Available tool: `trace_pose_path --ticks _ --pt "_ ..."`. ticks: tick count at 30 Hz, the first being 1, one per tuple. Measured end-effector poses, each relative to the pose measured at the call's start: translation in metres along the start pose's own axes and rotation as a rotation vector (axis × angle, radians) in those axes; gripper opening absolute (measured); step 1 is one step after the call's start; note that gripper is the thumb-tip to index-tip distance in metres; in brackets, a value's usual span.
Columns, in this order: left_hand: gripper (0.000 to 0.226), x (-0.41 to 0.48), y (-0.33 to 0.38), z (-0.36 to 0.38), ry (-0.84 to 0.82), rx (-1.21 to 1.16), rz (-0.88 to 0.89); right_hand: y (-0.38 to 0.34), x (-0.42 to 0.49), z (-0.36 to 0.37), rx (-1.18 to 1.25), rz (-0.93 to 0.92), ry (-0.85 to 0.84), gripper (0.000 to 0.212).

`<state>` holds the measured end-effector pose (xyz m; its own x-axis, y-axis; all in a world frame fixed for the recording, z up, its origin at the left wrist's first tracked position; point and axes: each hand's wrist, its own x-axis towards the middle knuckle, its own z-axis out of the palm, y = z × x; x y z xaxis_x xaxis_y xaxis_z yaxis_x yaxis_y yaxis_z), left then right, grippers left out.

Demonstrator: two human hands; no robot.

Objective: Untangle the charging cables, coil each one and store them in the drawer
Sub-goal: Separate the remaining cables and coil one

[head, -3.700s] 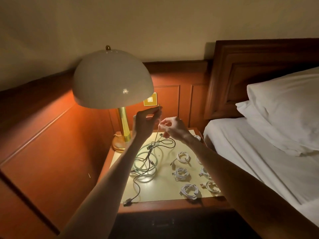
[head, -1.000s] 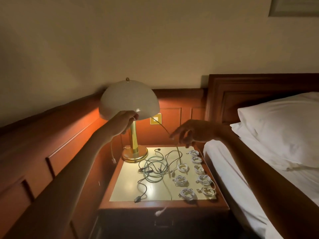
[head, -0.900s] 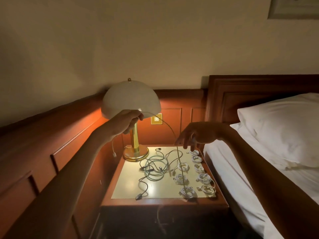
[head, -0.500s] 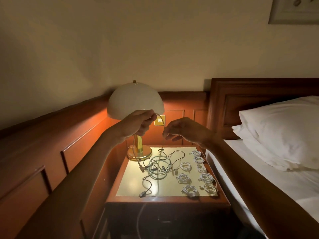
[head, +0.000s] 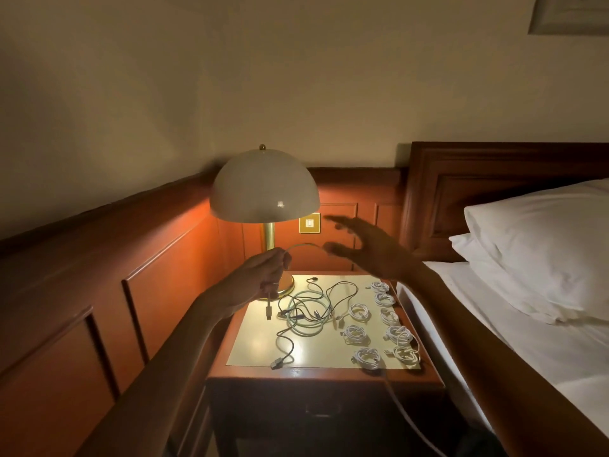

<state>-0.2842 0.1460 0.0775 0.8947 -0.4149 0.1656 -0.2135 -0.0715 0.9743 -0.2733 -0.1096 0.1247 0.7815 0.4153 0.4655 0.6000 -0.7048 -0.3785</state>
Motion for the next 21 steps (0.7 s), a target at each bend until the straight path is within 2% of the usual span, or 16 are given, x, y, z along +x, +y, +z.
trace_pose_path --ticks 3,6,11,13,15,17,18,21 --pt "0.026 0.003 0.007 0.011 -0.071 -0.004 0.018 -0.005 0.003 0.021 0.053 -0.048 -0.155 0.048" --pt "0.029 0.006 0.009 0.017 -0.082 -0.036 0.036 -0.002 0.006 0.028 0.224 -0.053 -0.141 0.020" --pt "0.037 0.005 -0.006 0.010 -0.141 0.046 -0.011 -0.005 0.010 0.015 0.439 0.012 -0.085 0.023" --pt "0.033 0.003 -0.014 0.011 -0.178 0.008 -0.051 -0.004 0.013 0.009 0.374 0.050 -0.059 0.020" --pt "0.029 0.002 -0.018 0.014 -0.166 -0.026 -0.063 -0.004 0.013 0.001 0.284 0.035 -0.150 0.016" --pt "0.030 0.004 -0.018 0.016 -0.168 -0.042 -0.052 -0.006 0.012 -0.003 0.261 -0.008 -0.272 0.023" --pt "0.032 0.005 -0.017 0.017 -0.183 -0.050 -0.046 -0.008 0.013 -0.002 0.237 -0.043 -0.280 0.021" --pt "0.036 0.005 -0.017 0.023 -0.226 -0.057 -0.045 -0.009 0.019 0.005 0.130 -0.132 -0.116 0.015"
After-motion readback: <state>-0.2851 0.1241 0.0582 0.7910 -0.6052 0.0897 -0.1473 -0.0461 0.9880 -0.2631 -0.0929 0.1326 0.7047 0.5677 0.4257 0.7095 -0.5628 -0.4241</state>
